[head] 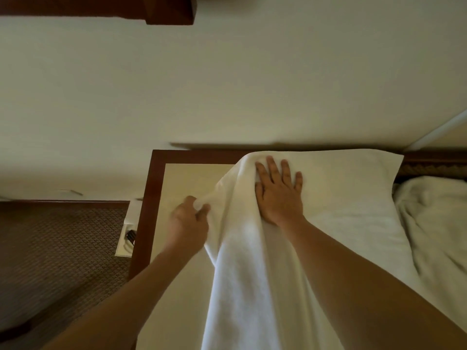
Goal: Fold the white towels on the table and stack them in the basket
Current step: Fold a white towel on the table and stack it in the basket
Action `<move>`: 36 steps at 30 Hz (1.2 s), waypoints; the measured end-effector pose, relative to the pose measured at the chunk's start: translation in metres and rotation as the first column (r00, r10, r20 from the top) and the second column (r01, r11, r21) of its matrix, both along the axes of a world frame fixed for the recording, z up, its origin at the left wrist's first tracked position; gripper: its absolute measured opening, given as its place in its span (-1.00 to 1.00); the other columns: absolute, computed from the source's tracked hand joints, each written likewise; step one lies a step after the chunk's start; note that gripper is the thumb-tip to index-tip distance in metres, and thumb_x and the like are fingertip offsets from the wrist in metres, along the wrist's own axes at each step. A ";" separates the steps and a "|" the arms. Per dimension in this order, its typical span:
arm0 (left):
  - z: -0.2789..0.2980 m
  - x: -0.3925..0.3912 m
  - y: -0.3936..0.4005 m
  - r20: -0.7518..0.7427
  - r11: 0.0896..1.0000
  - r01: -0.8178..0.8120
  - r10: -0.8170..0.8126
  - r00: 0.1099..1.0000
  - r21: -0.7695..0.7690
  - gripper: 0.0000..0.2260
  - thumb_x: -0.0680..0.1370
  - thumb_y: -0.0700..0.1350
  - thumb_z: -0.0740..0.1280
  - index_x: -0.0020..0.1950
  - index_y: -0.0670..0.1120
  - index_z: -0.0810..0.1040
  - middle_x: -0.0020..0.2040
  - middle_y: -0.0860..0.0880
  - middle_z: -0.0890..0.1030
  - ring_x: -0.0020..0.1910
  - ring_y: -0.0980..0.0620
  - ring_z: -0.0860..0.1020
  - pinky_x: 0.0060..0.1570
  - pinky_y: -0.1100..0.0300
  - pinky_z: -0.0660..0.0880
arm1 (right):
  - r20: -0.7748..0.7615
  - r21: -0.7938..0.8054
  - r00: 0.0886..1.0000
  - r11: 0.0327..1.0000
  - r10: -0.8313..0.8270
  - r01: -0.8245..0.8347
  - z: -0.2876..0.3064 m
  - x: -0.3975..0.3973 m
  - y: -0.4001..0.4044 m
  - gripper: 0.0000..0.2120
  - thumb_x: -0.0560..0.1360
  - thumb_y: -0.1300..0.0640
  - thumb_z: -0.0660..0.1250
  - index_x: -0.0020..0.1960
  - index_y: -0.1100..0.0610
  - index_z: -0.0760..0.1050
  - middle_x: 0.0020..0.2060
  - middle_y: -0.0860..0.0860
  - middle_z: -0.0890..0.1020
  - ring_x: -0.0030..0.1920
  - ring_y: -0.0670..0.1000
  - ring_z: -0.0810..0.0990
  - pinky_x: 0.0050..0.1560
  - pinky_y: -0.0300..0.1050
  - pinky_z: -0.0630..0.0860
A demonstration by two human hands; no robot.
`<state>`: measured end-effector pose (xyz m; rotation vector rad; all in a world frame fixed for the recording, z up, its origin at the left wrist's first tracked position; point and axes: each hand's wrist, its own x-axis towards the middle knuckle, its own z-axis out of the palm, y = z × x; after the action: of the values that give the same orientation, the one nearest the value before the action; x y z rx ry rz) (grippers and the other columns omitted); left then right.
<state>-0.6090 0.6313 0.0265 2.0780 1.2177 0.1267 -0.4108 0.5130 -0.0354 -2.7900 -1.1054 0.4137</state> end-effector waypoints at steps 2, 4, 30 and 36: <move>0.004 0.005 0.035 0.042 0.971 -0.228 0.231 0.972 -0.073 -0.89 0.70 -0.06 0.24 0.10 -0.09 0.46 -0.10 -0.02 0.53 -0.20 0.05 0.45 -0.27 0.20 0.30 | 0.001 -0.016 1.000 1.000 0.003 -0.003 0.000 0.001 -0.001 -0.44 0.67 -0.18 -0.22 0.66 -0.19 -0.17 0.66 -0.13 -0.19 0.64 0.06 -0.25 0.58 0.27 -0.25; 0.003 0.012 0.082 0.059 0.942 -0.331 0.335 0.941 -0.062 -0.87 0.70 -0.08 0.23 0.13 -0.13 0.47 0.01 -0.11 0.56 -0.11 -0.05 0.52 -0.20 0.14 0.36 | 0.003 -0.007 1.000 1.000 0.009 -0.009 0.000 0.002 -0.001 -0.44 0.68 -0.17 -0.18 0.66 -0.19 -0.16 0.66 -0.14 -0.18 0.64 0.06 -0.25 0.59 0.26 -0.25; -0.018 -0.125 -0.036 0.088 0.990 -0.137 0.132 0.987 0.046 -0.57 0.67 0.02 0.25 0.48 -0.03 0.20 0.01 -0.12 0.66 -0.08 -0.16 0.62 -0.10 0.02 0.50 | 0.019 0.089 0.997 0.994 -0.071 0.069 0.023 -0.056 -0.030 -0.44 0.70 -0.05 0.00 0.67 -0.03 0.00 0.67 -0.02 -0.09 0.65 0.14 -0.17 0.52 0.47 -0.17; -0.029 -0.188 -0.111 0.082 0.998 0.001 -0.006 0.997 0.062 -0.53 0.66 0.13 0.20 0.51 0.01 0.19 -0.04 -0.08 0.66 -0.20 -0.07 0.67 -0.29 0.05 0.66 | -0.053 -0.039 0.994 0.995 -0.092 0.090 0.019 -0.183 -0.174 -0.36 0.63 -0.23 -0.11 0.68 -0.08 -0.05 0.67 -0.04 -0.12 0.65 0.17 -0.16 0.49 0.52 -0.10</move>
<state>-0.7970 0.5201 -0.0029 2.1072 1.1738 0.2482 -0.5936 0.3394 -0.0168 -2.8293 -0.9646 0.5022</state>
